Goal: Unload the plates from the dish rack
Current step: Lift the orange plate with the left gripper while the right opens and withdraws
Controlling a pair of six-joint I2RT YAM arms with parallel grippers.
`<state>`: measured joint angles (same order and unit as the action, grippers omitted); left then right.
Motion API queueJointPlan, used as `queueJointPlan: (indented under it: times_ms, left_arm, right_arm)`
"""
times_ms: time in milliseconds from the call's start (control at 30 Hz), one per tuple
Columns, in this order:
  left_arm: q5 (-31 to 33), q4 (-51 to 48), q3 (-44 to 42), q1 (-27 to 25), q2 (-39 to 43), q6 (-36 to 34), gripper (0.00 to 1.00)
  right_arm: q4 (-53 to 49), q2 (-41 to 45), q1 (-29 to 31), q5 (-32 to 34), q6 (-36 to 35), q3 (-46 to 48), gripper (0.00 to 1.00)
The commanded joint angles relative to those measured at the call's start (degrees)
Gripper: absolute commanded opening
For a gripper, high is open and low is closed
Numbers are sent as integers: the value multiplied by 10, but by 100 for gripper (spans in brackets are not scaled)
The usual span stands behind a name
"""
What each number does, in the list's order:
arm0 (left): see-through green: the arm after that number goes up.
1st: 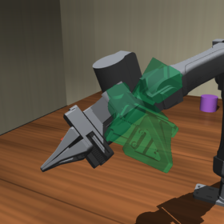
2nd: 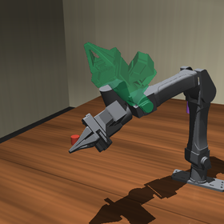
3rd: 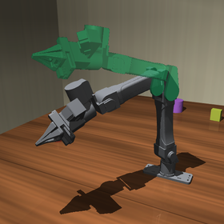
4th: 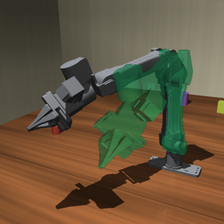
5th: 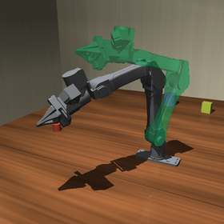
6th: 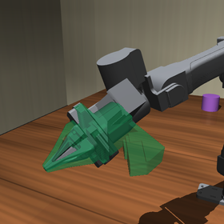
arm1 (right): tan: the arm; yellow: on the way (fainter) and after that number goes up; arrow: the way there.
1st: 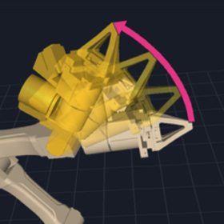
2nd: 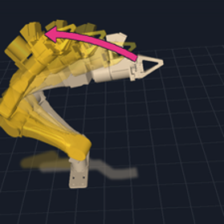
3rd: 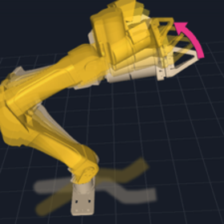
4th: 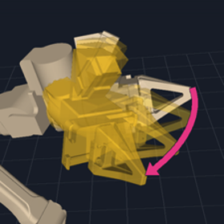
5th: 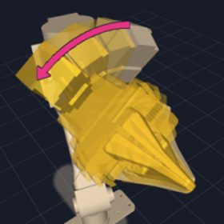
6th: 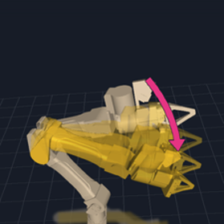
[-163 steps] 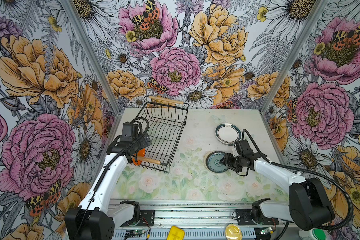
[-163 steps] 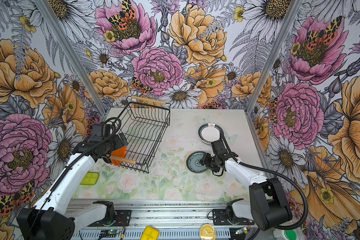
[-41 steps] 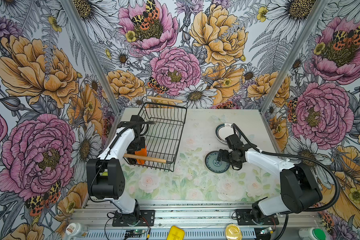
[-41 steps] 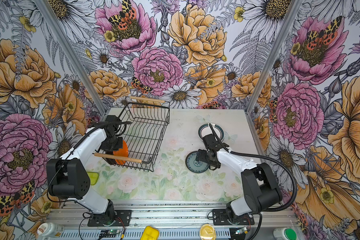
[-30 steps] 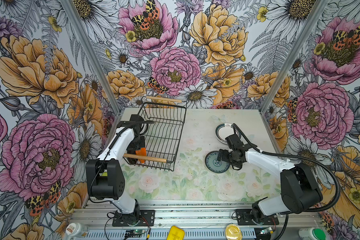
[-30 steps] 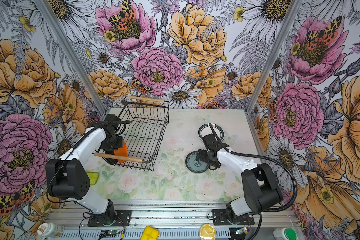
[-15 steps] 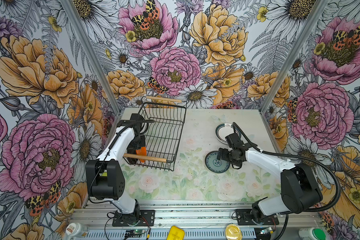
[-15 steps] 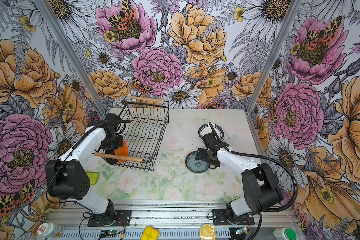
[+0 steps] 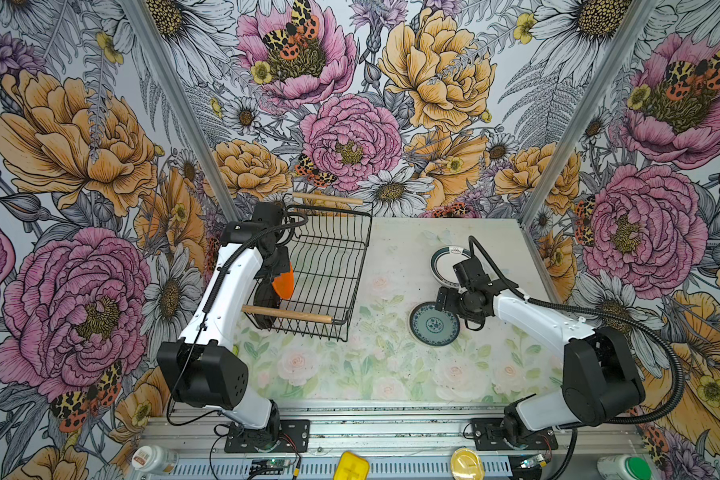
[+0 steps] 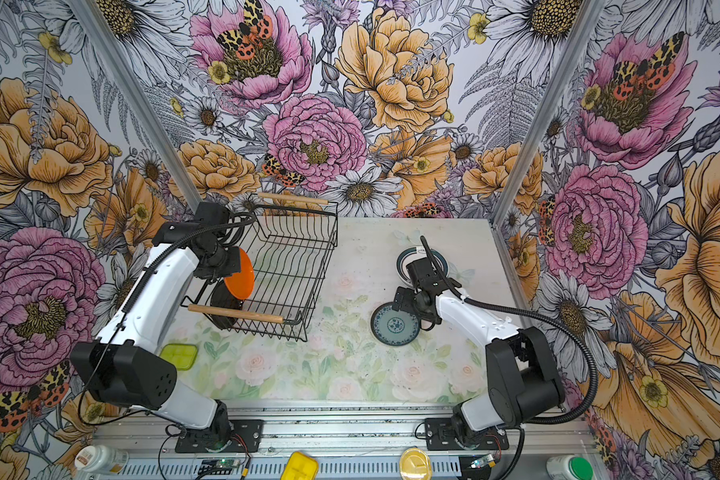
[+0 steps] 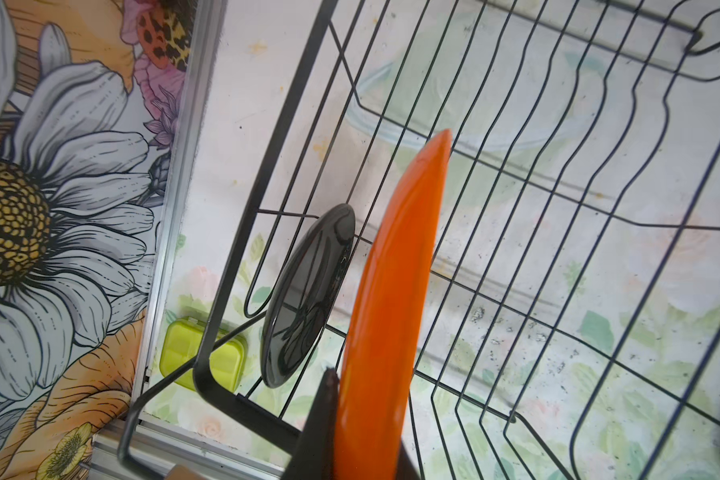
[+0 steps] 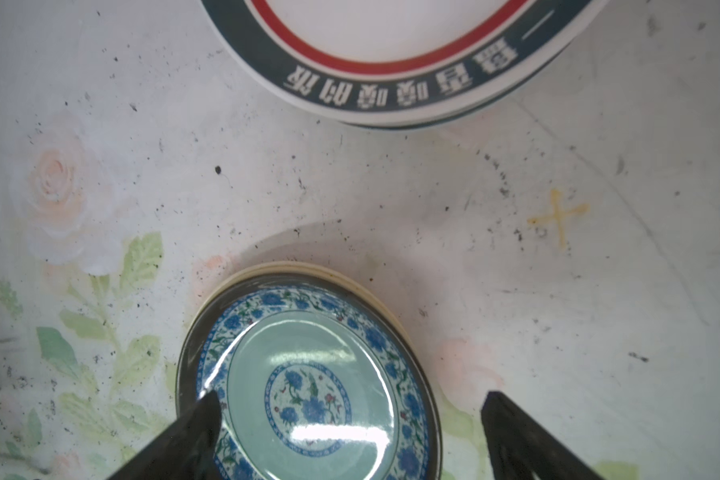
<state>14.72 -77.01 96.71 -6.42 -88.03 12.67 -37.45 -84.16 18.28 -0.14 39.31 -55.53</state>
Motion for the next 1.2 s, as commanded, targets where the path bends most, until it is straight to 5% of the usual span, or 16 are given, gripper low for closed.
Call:
queueJointPlan:
  times_ms: [0,333,633,900,1167]
  left_arm:
    - [54,-26,57,-15,26,24,0]
    - [160,-37,151,-127,59,88,0]
    - [272,-12,197,-305,31,152,0]
    - [255,60,163,-412,22,192,0]
    - [164,187,34,-446,63,230,0]
  right_arm:
    - [9,23,-3,30,-8,-32,99]
    - [11,180,-4,77,-18,-15,99]
    - [12,389,-8,78,18,96,99]
    - [12,483,-13,13,38,166,99]
    - [21,509,-23,-67,35,191,99]
